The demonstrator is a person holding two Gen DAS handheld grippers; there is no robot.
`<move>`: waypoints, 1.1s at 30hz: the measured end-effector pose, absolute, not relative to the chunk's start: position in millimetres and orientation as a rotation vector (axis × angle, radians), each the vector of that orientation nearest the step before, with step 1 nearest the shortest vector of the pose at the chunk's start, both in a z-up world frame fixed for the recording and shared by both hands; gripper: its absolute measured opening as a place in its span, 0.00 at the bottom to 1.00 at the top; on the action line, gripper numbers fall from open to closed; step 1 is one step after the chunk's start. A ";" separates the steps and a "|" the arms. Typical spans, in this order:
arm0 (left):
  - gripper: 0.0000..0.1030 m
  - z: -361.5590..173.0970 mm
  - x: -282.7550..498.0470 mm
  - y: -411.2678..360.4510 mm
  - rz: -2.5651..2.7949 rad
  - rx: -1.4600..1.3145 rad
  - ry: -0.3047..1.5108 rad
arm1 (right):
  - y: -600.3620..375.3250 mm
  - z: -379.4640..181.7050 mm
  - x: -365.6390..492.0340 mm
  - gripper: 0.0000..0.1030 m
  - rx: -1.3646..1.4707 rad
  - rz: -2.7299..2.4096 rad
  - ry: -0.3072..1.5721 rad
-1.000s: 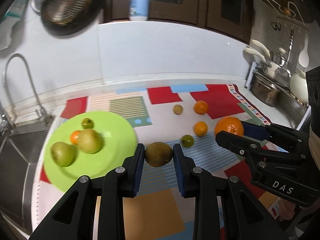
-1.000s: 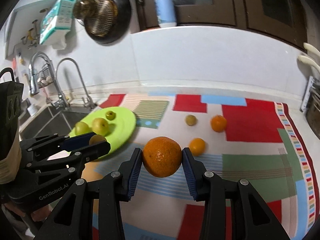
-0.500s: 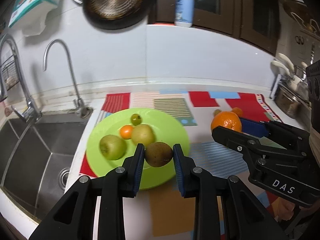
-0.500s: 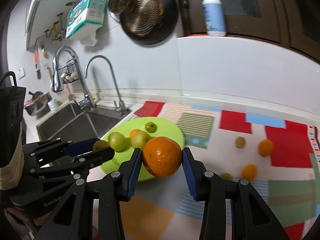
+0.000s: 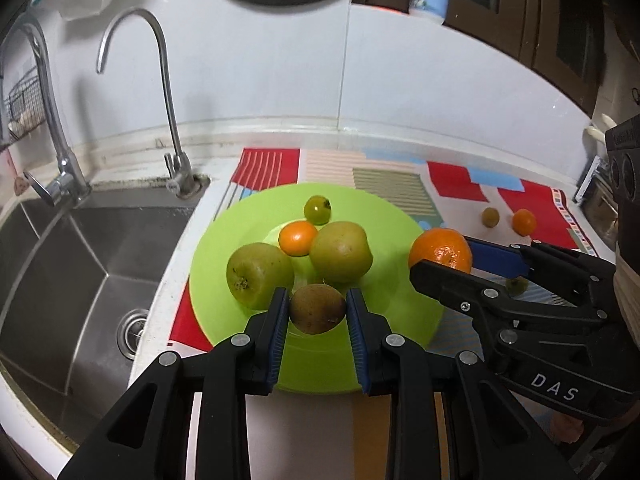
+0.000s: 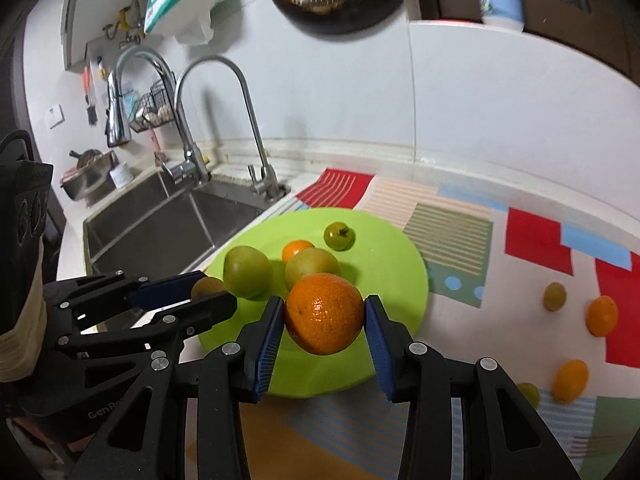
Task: Organize fruits
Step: 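Carry the orange and the pear toward the green plate with both tools, then lower both fruits onto the green plate and open both tools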
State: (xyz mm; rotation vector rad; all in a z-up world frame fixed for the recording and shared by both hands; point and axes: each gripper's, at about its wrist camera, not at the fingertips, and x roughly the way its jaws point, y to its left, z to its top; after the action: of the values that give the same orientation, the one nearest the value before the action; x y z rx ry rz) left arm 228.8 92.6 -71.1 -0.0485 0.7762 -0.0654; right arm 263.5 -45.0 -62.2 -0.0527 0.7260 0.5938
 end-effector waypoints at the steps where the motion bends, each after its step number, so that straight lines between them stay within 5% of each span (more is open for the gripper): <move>1: 0.28 -74.2 232.0 92.2 -0.066 -0.049 0.785 | -44.2 -64.9 266.2 0.41 -0.050 0.599 0.733; 7: 0.28 -85.3 243.5 91.6 -0.068 -0.041 0.816 | -41.4 -79.5 280.5 0.41 -0.049 0.611 0.768; 11: 0.37 -84.5 245.1 96.5 -0.045 -0.053 0.810 | -41.2 -83.3 287.7 0.42 -0.033 0.611 0.777; 14: 0.41 -82.5 243.5 100.0 -0.034 -0.052 0.810 | -44.2 -81.9 290.4 0.55 -0.023 0.585 0.777; 33: 0.68 -39.6 189.2 79.4 -0.013 0.002 0.697 | -86.9 -38.6 239.2 0.74 0.010 0.449 0.648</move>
State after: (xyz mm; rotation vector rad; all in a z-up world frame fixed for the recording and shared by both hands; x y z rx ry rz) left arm 189.2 79.4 -39.6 0.0021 0.6969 -0.0127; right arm 239.2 -86.9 -38.6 0.0103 0.6485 0.4495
